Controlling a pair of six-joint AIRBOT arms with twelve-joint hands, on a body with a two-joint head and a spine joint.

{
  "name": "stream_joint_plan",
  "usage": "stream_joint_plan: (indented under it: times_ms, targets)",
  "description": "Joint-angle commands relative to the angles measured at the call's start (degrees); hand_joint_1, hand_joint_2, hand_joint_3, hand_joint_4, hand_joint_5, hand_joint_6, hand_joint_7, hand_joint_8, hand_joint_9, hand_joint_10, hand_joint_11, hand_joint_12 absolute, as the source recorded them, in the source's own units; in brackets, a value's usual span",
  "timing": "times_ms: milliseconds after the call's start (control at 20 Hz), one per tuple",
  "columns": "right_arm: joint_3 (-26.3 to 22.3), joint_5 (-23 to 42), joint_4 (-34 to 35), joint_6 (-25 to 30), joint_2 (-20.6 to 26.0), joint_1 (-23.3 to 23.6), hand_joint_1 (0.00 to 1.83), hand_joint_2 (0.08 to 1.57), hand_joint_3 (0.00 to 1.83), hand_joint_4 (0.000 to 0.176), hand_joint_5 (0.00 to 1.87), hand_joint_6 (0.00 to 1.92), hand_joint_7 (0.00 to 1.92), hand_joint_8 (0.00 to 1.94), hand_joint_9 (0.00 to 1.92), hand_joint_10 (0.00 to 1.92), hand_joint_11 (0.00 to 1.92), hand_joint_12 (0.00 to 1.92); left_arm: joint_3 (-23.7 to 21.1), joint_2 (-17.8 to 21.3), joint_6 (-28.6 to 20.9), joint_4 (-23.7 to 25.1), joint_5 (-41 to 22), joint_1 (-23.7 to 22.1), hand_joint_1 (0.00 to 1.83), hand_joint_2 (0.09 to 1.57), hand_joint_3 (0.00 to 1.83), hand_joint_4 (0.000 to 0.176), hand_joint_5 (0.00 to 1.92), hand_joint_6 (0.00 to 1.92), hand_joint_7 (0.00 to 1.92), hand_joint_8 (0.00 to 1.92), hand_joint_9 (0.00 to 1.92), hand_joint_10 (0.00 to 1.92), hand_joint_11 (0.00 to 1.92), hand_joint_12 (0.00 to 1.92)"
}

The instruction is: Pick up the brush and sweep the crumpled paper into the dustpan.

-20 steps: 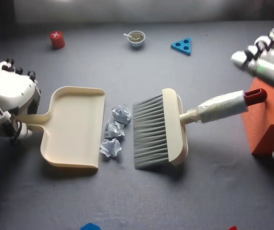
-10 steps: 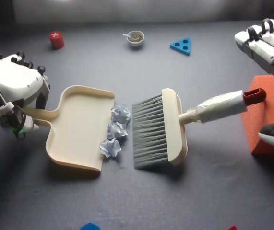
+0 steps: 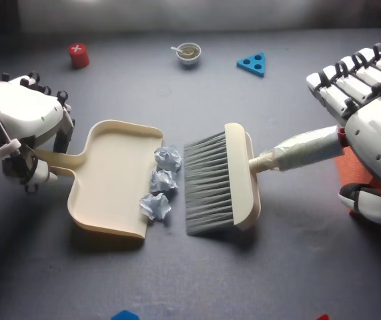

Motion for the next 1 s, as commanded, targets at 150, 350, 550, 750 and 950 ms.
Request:
stream_joint_plan:
  times_ms: [150, 350, 550, 750, 950]
  targets:
    - [2.6, -5.1, -3.1, -0.1, -2.7, -0.1, 1.07, 0.92, 0.0, 0.0, 0.18, 0.0, 0.17, 0.0, 0.19, 0.0, 0.21, 0.02, 0.4, 0.3, -0.7, 2.1, -4.8, -0.3, 1.05, 1.16, 0.0, 0.014, 0.9, 1.11, 0.37, 0.0, 0.38, 0.0, 0.0, 0.89]
    - [4.5, -4.7, -3.0, -0.1, -5.6, -1.1, 1.07, 0.93, 0.0, 0.0, 0.18, 0.01, 0.17, 0.01, 0.18, 0.0, 0.2, 0.01, 0.5, 0.4, -0.8, 2.2, -5.2, -0.2, 1.06, 1.16, 0.0, 0.0, 0.9, 1.1, 0.37, 0.0, 0.37, 0.0, 0.0, 0.87]
    - [6.7, -4.5, -3.1, 0.1, -8.3, -1.3, 1.05, 0.96, 0.01, 0.0, 0.12, 0.0, 0.11, 0.0, 0.13, 0.0, 0.15, 0.0, 0.4, 0.3, -0.8, 2.1, -5.2, -0.1, 1.06, 1.15, 0.0, 0.001, 0.91, 1.09, 0.37, 0.0, 0.37, 0.01, 0.0, 0.87]
    - [11.1, -4.4, -3.4, 1.1, -12.2, -1.3, 1.07, 0.98, 0.01, 0.0, 0.13, 0.0, 0.11, 0.0, 0.13, 0.0, 0.16, 0.01, 0.4, 0.4, -1.2, 2.2, -4.7, 0.4, 1.05, 1.16, 0.0, 0.02, 0.9, 1.11, 0.38, 0.0, 0.37, 0.0, 0.0, 0.88]
    - [15.1, -4.0, -4.0, 1.2, -15.7, -1.3, 1.08, 0.98, 0.0, 0.0, 0.15, 0.01, 0.14, 0.01, 0.15, 0.01, 0.16, 0.01, 0.5, 0.6, -1.4, 1.8, -5.3, 0.5, 1.05, 1.16, 0.0, 0.015, 0.9, 1.12, 0.36, 0.0, 0.36, 0.0, 0.0, 0.87]
